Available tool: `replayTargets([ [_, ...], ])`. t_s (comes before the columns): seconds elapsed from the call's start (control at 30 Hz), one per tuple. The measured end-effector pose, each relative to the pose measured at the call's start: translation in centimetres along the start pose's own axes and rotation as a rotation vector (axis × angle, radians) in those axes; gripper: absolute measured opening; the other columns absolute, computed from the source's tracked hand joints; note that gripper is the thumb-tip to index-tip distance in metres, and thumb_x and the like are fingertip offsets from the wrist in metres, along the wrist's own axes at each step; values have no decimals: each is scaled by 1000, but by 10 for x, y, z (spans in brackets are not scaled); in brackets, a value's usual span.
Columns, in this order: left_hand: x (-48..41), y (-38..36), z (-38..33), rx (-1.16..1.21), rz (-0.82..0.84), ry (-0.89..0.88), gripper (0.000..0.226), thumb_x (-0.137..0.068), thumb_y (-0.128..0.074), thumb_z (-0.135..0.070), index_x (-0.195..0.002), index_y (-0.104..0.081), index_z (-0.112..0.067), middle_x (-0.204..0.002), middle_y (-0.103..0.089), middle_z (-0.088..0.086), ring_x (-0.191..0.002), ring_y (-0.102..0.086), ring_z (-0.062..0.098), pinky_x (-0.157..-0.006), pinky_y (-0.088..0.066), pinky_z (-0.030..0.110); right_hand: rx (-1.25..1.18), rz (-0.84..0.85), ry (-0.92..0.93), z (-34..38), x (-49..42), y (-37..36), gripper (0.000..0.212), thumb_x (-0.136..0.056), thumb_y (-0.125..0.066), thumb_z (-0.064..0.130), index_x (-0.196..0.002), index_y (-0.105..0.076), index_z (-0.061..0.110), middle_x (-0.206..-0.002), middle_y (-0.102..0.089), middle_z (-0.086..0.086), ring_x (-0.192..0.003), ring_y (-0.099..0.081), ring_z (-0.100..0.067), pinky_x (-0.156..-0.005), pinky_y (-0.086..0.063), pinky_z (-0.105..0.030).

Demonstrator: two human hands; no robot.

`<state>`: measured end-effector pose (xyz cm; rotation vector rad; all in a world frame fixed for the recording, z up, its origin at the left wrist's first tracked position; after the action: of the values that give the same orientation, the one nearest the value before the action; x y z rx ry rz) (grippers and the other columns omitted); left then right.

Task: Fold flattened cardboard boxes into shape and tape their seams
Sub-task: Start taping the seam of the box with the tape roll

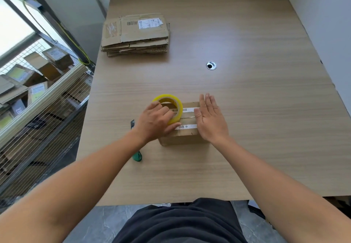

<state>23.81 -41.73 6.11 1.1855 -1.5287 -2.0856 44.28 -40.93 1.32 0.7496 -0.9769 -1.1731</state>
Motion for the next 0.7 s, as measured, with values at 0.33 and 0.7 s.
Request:
replayTargets([
  [0.33,0,33,91,245,679,232,78,-77,-23,-86,-57,-57,-18,-51,-52,-3,-51,-50,18,-48,-35,29,-86,-109,-11,3,6,4,70,-99,-9,62,-163,-5,32,-170,-5,12,-155,7,-3,-124,-22,-34],
  [0.7,43,10,103,386,735,496,43,-85,-60,-69,-85,-64,-26,-75,-61,-9,-77,-60,18,-58,-40,28,114,-34,-25,2,4,1,67,-93,-7,77,-155,2,55,-171,5,9,-155,15,-8,-123,-24,-41],
])
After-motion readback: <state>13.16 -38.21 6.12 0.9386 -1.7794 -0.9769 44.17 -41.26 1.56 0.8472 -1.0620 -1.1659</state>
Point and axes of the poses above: each hand's wrist, its own x-axis away from the middle knuckle, its own y-axis out of the back of the hand, z = x × y, the point moved 4 cm from there along -x, towards the middle knuckle
